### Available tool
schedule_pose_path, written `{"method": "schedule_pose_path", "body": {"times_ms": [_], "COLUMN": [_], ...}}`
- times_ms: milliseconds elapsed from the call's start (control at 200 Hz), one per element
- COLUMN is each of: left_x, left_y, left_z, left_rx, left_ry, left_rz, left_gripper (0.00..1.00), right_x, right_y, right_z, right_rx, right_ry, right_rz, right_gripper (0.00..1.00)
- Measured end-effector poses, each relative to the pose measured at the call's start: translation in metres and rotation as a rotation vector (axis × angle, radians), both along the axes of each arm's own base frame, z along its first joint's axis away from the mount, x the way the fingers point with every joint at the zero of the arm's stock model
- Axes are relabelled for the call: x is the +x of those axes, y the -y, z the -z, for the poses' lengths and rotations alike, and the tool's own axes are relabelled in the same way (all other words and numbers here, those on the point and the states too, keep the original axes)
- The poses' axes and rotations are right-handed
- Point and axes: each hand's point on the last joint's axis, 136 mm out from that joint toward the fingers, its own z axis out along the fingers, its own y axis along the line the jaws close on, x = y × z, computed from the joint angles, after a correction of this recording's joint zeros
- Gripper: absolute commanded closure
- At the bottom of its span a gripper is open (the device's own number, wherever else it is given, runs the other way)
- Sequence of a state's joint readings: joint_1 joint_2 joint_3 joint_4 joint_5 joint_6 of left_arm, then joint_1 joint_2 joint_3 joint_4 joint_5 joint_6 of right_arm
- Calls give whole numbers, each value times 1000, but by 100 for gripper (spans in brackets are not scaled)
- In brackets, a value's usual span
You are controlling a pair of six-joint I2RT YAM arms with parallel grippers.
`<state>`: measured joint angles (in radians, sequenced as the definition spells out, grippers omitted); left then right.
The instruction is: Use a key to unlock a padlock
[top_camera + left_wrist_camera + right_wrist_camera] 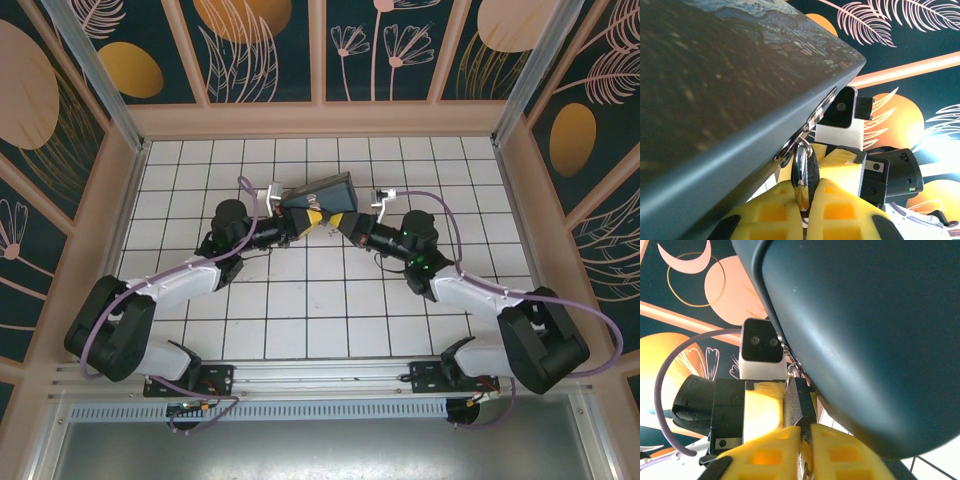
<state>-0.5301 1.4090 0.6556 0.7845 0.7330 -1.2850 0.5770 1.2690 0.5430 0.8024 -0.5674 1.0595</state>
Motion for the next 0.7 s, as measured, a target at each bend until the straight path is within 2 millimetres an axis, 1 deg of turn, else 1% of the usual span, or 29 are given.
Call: {"method": "schedule_pose_path", "body": {"times_ms": [95, 195, 285, 370, 440, 576, 701], "left_x": [-8, -12, -13, -13, -13, -13, -13], "left_y": [-2, -1, -1, -2, -2, -5, -6], "left_z": [-3, -5, -5, -4, -5, -6, -5], "left_rx": [-5, -11, -17, -22, -26, -40, -43], "left_ry": [1, 4, -12, -20, -24, -35, -46], "left_rz": [25, 42, 44, 43, 41, 38, 35], "left_gripper": [100, 100, 100, 100, 100, 100, 100], "right_x": [-10, -17, -18, -18, -18, -18, -19], "right_y": [3, 8, 9, 9, 9, 9, 9], "right_z": [-5, -11, -11, -10, -9, -5, -4], "right_rx": [10, 25, 27, 26, 24, 21, 19], "right_ry": [15, 29, 25, 19, 13, 1, -3], "right_rz": [-6, -5, -5, -6, -6, -4, -4], "right_gripper": [73, 72, 73, 77, 84, 89, 96]}}
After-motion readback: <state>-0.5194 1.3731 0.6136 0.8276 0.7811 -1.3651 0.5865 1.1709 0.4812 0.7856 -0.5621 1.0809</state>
